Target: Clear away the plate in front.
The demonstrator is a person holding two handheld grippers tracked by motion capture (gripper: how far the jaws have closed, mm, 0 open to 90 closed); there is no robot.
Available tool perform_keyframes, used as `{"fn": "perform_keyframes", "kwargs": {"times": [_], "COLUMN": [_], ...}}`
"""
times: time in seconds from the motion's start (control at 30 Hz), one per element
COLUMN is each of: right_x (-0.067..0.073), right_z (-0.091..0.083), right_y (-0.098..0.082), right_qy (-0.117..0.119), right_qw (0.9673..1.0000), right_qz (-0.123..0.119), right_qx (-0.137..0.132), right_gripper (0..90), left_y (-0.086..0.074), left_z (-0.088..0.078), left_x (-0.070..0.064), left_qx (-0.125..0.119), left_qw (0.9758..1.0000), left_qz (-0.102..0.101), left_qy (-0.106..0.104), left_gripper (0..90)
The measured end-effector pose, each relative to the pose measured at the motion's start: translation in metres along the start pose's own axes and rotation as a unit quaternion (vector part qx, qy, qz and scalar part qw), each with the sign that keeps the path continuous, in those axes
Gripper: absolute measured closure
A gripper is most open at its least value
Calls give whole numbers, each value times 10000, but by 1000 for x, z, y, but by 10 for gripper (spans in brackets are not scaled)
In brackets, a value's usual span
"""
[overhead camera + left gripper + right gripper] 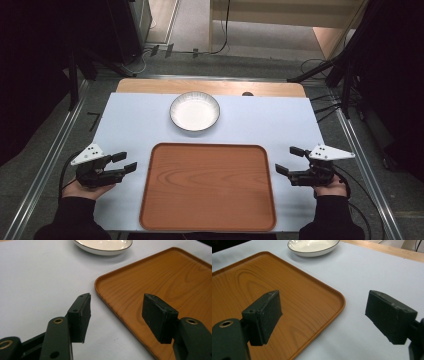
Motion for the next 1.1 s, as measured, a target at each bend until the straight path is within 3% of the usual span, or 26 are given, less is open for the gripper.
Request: {"fn": "perform_keyframes", "kwargs": {"times": [0.03, 0.13, 0.3, 0.63, 0.87, 1.1], "right_x": [0, 0, 0, 0, 0, 2], "right_z": [0, 1, 1, 1, 1, 4], "right_y": [0, 0, 0, -1, -1, -1], "right_qy": [5, 14, 12, 3, 4, 27], "right_qw": [10000, 10000, 10000, 10000, 10000, 9999], "right_qz": [-2, -6, -26, -47, -40, -52], "right_qx": [2, 25, 28, 42, 75, 124], "right_gripper": [143, 143, 143, 143, 143, 144], "left_y": [1, 1, 4, 7, 6, 6], "left_z": [0, 1, -1, -5, -5, -7], "left_x": [0, -1, 2, 3, 3, 5], "left_qx": [21, 66, 90, -144, -151, -176], "left_qw": [9999, 9999, 9995, 9994, 9994, 9981], "left_qz": [-129, -110, -305, -315, -303, -586], "left_qy": [-35, 20, 17, 68, 96, 89], "left_gripper": [411, 406, 348, 340, 333, 325]}}
Point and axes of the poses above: each handheld gripper's, and its own axes: z roughly forward along the jaws, y roughly out of its top, x roughly to its left, the point moved 3 cm from there along z, roughly forward along the jaws, and after that the axes turned 13 degrees about z, right-handed, at the moved point
